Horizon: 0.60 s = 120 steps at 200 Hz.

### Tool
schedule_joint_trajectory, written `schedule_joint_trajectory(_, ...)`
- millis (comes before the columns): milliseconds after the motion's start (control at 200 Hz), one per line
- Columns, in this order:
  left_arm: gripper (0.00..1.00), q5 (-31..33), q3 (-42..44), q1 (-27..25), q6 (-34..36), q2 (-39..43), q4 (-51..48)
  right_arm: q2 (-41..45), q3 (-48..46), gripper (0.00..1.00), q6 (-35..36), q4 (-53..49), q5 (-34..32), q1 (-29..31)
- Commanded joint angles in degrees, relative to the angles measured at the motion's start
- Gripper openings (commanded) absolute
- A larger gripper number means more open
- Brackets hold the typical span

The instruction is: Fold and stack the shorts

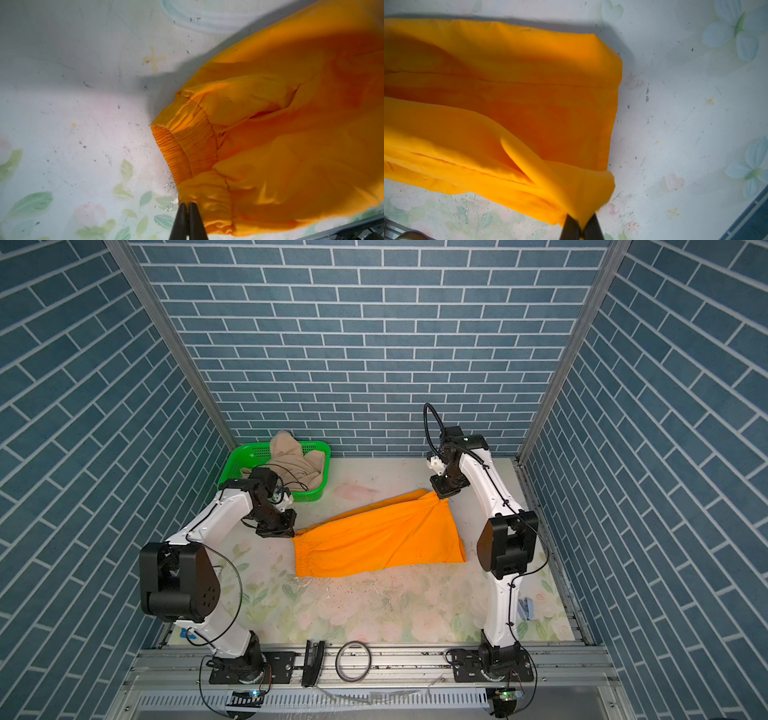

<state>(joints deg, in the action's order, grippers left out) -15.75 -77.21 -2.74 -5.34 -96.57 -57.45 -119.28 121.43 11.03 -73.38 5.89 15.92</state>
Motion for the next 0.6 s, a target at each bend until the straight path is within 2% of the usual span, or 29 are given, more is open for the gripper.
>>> schedule_joint_trajectory(0, 0.00, 0.7, -0.5, 1.0, -0.1, -2.5, 0.8, -2.7, 2.8, 0.00, 3.5, -0.5, 1.8, -0.8)
schedule_joint_trajectory(245, 0.00, 2.4, -1.5, 1.1, -1.8, -4.9, 2.9, -8.6, 6.9, 0.00, 4.0, -1.0, 3.5, -0.8)
schedule_joint_trajectory(595, 0.01, 1.1, -3.7, 1.3, -3.4, -10.1, 6.6, -13.8, 9.7, 0.00, 3.6, 1.6, 5.6, -0.9)
